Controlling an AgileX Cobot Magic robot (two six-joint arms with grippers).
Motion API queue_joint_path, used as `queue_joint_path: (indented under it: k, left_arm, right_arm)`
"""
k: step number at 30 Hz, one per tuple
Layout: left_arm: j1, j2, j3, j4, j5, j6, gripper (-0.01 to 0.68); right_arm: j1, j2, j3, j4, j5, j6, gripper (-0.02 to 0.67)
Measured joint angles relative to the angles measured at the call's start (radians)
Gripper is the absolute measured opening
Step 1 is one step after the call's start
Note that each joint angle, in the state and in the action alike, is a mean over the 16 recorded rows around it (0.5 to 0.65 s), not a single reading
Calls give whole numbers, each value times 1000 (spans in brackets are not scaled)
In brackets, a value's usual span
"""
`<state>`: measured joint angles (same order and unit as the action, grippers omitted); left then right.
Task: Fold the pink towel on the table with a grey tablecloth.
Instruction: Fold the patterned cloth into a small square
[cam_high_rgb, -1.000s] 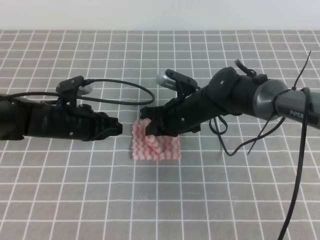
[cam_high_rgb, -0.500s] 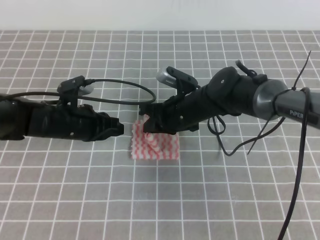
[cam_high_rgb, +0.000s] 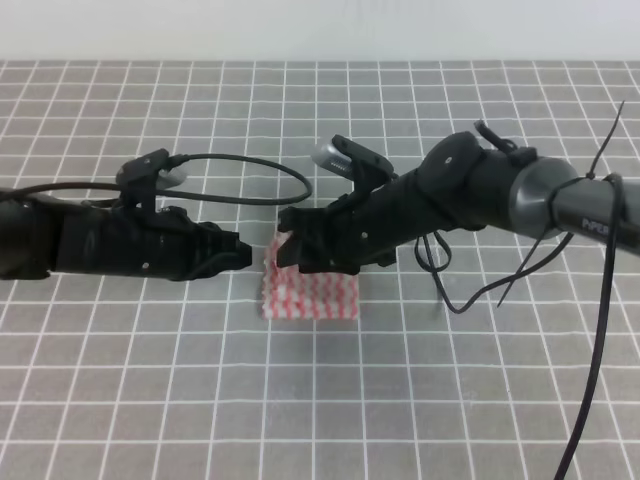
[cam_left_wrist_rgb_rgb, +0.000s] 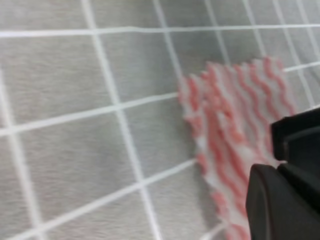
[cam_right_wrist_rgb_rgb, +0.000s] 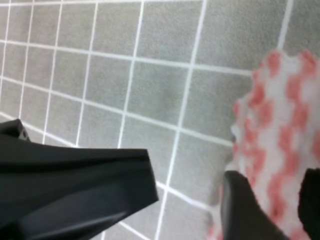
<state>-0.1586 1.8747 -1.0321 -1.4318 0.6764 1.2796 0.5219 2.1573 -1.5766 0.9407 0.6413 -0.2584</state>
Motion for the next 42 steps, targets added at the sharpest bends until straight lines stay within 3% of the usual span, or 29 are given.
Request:
queue_joint_path:
  k: [13,25,36,42]
  left_arm:
    - [-1,-5,0,-52,36,36,-3]
    - [-43,-6,-11,-74,47,46,-2]
    - [-142,-4,-20,138,-15,-102,-2]
    - [-161,-5,-26,284,-65,-204,-2]
  right_arm:
    - [7,14,0,-62,34,-12,55]
    - [18,2,-1,-121,70,-1,10]
    - [-48,-50,0,-251,109,67,-14]
    - [-68,-53,0,-273,113,78,-15]
